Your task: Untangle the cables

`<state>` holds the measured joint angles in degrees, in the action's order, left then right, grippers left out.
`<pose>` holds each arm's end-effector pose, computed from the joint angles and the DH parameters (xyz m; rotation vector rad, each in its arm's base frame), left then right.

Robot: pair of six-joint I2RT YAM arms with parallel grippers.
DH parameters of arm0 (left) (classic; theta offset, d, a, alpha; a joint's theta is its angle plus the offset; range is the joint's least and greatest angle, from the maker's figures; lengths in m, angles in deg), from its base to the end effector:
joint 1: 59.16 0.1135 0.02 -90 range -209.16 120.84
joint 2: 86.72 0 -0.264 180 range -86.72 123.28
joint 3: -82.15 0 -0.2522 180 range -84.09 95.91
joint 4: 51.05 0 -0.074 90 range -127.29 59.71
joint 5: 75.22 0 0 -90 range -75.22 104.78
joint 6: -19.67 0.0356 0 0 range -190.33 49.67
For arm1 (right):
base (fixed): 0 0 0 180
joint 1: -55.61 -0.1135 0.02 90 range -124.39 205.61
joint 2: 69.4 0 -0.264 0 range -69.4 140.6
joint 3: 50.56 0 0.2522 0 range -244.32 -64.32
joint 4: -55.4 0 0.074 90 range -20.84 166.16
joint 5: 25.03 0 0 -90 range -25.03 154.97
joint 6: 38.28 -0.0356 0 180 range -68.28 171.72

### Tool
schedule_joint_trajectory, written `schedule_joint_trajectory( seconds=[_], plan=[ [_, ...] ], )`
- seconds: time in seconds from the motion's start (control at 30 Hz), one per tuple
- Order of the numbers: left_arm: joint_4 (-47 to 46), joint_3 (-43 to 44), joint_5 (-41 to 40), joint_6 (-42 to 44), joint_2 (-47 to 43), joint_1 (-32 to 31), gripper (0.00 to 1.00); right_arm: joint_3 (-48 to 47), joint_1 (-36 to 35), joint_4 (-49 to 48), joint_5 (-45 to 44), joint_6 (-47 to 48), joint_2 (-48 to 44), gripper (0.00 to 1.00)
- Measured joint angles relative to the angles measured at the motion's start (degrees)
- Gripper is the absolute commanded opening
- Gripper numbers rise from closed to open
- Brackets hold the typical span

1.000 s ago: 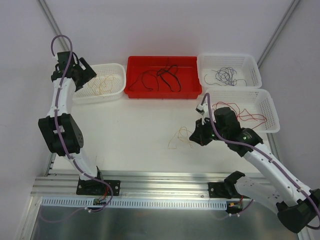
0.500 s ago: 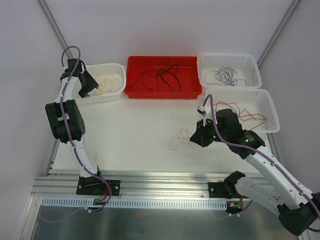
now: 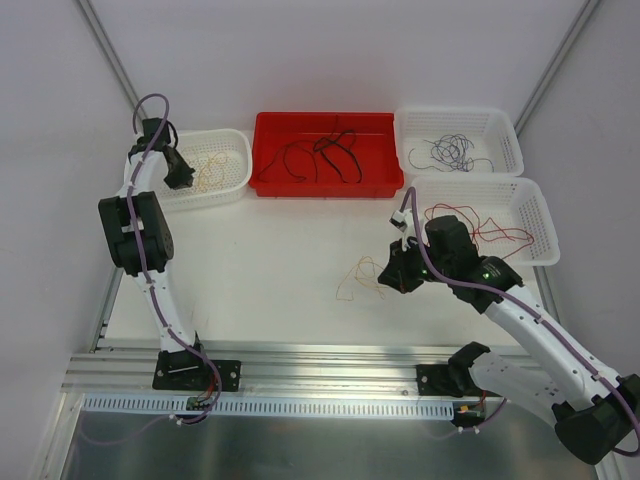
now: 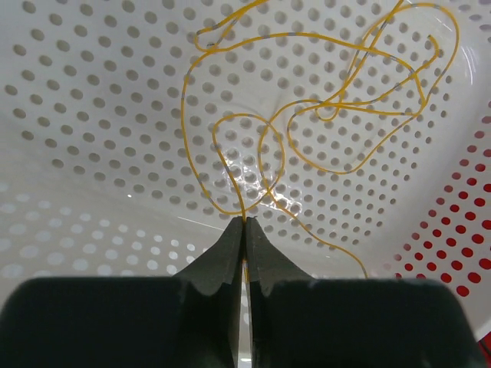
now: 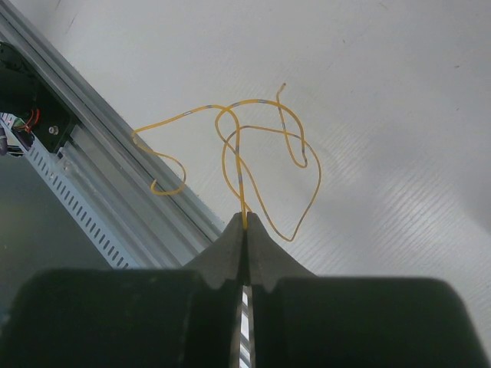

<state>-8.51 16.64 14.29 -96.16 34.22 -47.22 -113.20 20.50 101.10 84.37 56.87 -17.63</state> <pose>0.4678 0.0992 0.2289 -0.7896 2.2963 -0.0995 0.1508 0.1205 0.3070 -0.9449 2.0050 0.6627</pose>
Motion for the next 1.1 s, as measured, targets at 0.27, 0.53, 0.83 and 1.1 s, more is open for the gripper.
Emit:
schedule_joint_trajectory(
  seconds=[0.27,0.53,0.83,1.1],
  plan=[
    [0.4,0.3,-0.5,1.9,-3.0,-0.5,0.0,0.0,0.0,0.0,-0.1,0.0,0.0,0.02],
    [0.0,6.4,-4.7,2.4,-8.8,-0.7,0.02,0.0,0.0,0.0,-0.1,0.0,0.0,0.02],
    [-1.4,11.7,-9.2,4.1,1.6,-0.9,0.2,0.0,0.0,0.1,-0.7,0.1,0.0,0.02],
    [0.9,11.7,-10.6,6.0,8.7,-1.5,0.5,0.0,-0.1,0.0,-0.8,0.1,1.2,0.02]
  ],
)
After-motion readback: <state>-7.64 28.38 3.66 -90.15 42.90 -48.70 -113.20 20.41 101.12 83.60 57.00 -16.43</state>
